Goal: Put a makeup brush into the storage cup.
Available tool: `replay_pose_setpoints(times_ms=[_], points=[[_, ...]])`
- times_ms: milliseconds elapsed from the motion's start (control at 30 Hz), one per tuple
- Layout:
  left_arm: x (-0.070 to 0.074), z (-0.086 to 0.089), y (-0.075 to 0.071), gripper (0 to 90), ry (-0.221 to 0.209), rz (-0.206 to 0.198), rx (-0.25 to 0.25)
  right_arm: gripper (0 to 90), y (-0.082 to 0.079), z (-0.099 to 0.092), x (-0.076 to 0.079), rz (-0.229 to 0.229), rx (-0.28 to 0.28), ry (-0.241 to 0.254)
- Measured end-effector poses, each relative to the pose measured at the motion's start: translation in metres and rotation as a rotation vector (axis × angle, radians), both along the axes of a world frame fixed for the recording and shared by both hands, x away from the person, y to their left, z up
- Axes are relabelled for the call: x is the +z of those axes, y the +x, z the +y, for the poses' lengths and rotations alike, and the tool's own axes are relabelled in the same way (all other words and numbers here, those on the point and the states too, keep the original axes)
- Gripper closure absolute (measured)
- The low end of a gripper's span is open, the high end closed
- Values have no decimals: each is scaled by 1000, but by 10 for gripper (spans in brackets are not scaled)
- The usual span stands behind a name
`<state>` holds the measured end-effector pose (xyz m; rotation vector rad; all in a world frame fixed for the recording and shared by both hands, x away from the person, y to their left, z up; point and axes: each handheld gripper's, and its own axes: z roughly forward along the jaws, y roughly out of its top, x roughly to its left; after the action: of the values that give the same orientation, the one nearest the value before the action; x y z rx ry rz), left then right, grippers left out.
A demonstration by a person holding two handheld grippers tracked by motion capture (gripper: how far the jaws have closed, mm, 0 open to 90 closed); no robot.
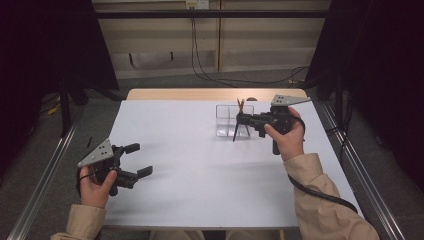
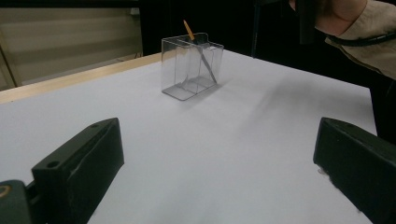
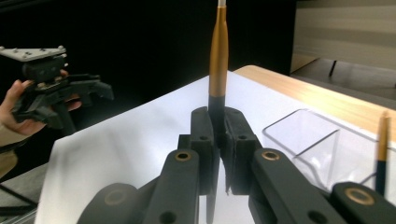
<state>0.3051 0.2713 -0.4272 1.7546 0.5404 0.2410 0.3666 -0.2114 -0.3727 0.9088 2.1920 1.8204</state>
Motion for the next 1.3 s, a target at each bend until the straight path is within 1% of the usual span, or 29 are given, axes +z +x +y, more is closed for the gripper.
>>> replay_pose_setpoints(times_ms=[500, 533, 600, 1000, 1167, 1300], points=[[0, 0, 0, 15, -16, 5, -3, 845, 21, -16, 8, -24, -97, -3], [-1, 0, 0, 15, -10, 4, -4, 845, 22, -17, 9, -25, -100, -1], [-1, 0, 0, 14, -12, 6, -6, 845, 24, -20, 10, -28, -113, 5], [-2, -1, 0, 15, -10, 6, -6, 845, 35, -33, 17, -47, -187, 3], [-2, -1, 0, 15, -8, 7, -7, 844, 39, -37, 17, -50, -218, -5], [-2, -1, 0, 15, -8, 7, -7, 844, 42, -38, 14, -48, -242, -36]])
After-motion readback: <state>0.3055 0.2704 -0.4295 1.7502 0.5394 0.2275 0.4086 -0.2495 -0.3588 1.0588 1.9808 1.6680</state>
